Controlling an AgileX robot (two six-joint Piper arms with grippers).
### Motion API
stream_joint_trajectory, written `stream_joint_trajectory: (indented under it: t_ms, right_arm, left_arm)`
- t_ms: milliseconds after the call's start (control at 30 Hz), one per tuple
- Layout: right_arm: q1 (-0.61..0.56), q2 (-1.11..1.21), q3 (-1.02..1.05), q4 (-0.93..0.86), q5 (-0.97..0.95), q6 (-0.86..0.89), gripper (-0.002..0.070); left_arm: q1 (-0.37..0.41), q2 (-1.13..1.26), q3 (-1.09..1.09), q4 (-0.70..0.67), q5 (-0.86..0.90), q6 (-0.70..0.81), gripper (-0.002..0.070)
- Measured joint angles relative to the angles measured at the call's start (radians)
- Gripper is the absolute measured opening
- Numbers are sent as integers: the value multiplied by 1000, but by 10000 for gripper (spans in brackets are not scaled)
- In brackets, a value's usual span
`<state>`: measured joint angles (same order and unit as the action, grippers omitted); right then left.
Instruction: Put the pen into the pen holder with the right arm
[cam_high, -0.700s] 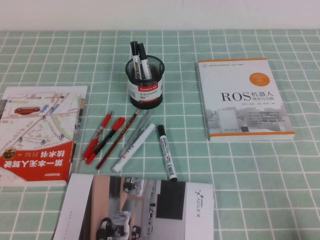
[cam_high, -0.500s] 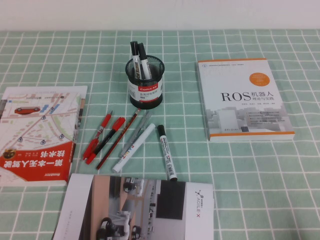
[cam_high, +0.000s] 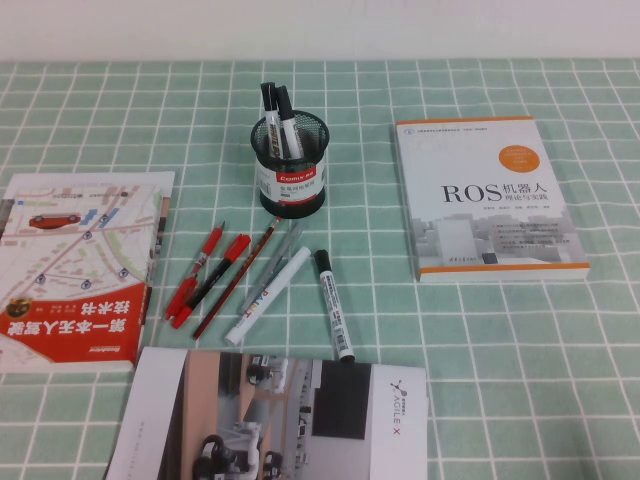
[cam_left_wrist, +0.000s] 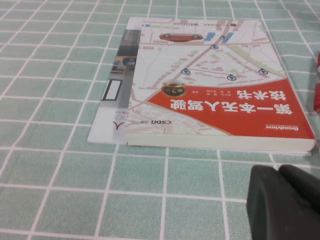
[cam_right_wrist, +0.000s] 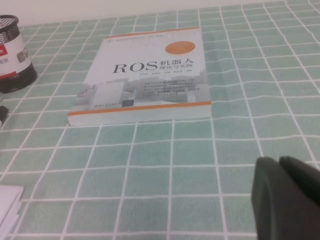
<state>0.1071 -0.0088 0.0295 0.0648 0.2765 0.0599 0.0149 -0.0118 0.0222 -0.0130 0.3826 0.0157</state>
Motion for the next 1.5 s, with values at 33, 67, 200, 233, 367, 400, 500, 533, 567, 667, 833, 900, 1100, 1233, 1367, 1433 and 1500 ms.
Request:
stream_joint_trajectory:
  t_ms: [33,67,200,233,367,400,500,533,567,667,833,900,1100,1233,1367,1433,1500]
  right_arm:
    - [0,0,0,2,0,0,-20]
    - [0,0,0,2,0,0,-20]
    - [0,0,0,27,-9,0,-20]
    - [0,0,0,50,-18,0,-20]
    - [0,0,0,189,-84,0,-20]
    - [0,0,0,229,-107,0,-20]
    - [0,0,0,338,-156,0,-20]
    - [0,0,0,365,-163,0,-20]
    - [0,0,0,382,-167,0,-20]
    - [0,0,0,406,-172,0,-20]
    - [0,0,0,418,-175,0,-20]
    - [0,0,0,431,-175,0,-20]
    - [0,11,0,514,-142,0,-20]
    - [0,102,-43,538,-64,2,-20]
    - [0,224,-134,545,45,2,-20]
    - [0,289,-195,542,104,2,-20]
    - [0,361,-271,529,184,2,-20]
  left_arm:
    - [0,0,0,0,0,0,-4]
    - [0,0,0,0,0,0,-4]
    - [0,0,0,0,0,0,-4]
    - [0,0,0,0,0,0,-4]
    - [0,0,0,0,0,0,-4]
    - [0,0,0,0,0,0,-4]
    - [0,0,0,0,0,0,-4]
    - [0,0,0,0,0,0,-4]
    - [0,0,0,0,0,0,-4]
    - [0,0,0,0,0,0,-4]
    - [0,0,0,0,0,0,-4]
    - [0,0,0,0,0,0,-4]
    - [0,0,0,0,0,0,-4]
    - [0,0,0,0,0,0,-4]
    - [0,0,0,0,0,0,-4]
    - [0,0,0,0,0,0,-4]
    - [0,0,0,0,0,0,-4]
